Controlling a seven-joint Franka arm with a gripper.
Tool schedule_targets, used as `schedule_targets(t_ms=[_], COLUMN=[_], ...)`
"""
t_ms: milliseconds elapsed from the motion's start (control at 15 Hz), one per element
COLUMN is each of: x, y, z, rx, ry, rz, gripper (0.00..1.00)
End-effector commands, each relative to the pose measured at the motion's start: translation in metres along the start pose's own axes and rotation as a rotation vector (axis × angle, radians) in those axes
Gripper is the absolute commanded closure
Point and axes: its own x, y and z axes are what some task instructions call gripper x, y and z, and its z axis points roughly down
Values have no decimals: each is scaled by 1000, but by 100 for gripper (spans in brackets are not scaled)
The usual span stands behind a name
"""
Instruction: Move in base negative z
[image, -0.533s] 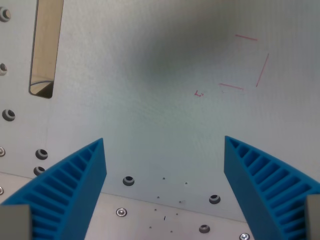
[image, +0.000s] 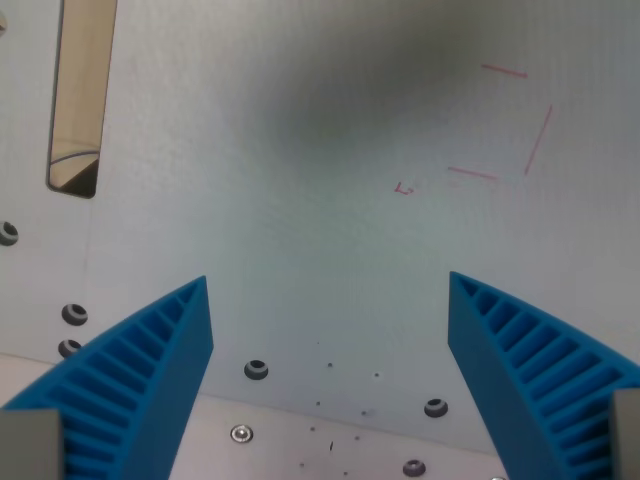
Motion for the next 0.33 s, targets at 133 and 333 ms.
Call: schedule_targets(t_ms=[133, 333], x=[-2, 0], y=[0, 0], z=[17, 32], rx=[-8, -8], ry=[35, 35], rz=[0, 0], gripper=[0, 0])
